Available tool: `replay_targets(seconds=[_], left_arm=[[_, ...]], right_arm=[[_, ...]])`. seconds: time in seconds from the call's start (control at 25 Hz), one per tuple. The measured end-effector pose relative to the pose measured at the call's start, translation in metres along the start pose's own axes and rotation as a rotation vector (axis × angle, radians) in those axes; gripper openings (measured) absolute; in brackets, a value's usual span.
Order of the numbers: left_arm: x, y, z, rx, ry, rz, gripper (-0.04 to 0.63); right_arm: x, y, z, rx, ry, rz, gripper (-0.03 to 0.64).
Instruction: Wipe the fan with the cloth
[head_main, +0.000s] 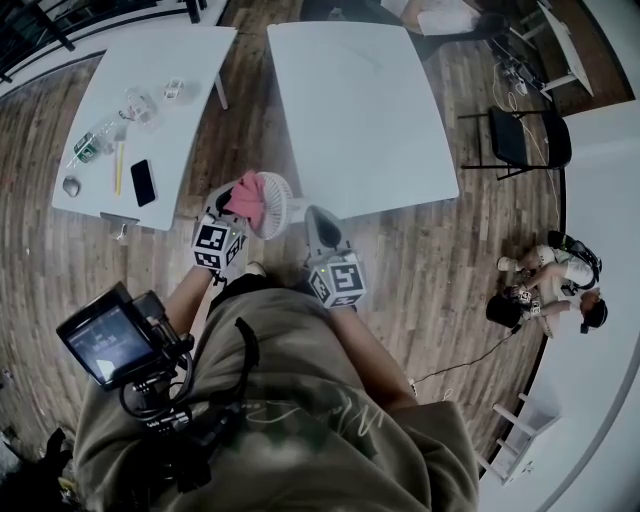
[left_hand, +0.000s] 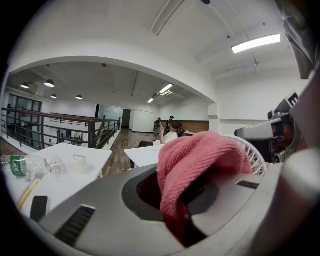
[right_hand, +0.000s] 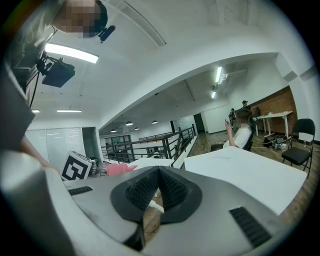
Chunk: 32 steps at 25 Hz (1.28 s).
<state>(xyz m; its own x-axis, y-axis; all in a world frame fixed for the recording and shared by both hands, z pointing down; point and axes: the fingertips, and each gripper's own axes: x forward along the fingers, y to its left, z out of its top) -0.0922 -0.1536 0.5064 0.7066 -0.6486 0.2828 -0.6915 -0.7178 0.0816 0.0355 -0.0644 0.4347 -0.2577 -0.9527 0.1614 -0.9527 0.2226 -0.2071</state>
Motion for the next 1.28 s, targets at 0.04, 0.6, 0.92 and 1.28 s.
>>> replay_targets(seconds=[0.04, 0.6, 0.92, 1.28], left_arm=[[0.000, 0.000, -0.001, 0.003, 0.003, 0.000, 0.066], [-0.009, 0.010, -0.031, 0.005, 0.051, 0.034, 0.064], [-0.017, 0.006, -0.050, 0.054, 0.076, 0.011, 0.064], [-0.039, 0.015, -0.035, -0.005, 0.059, 0.050, 0.063]], right_arm=[[0.000, 0.001, 0.000, -0.002, 0.000, 0.001, 0.012], [-0.006, 0.000, 0.006, -0.055, -0.033, -0.054, 0.012], [-0.014, -0.007, 0.020, -0.096, -0.084, -0.123, 0.012], [-0.012, 0.003, 0.013, -0.084, -0.075, -0.099, 0.012]])
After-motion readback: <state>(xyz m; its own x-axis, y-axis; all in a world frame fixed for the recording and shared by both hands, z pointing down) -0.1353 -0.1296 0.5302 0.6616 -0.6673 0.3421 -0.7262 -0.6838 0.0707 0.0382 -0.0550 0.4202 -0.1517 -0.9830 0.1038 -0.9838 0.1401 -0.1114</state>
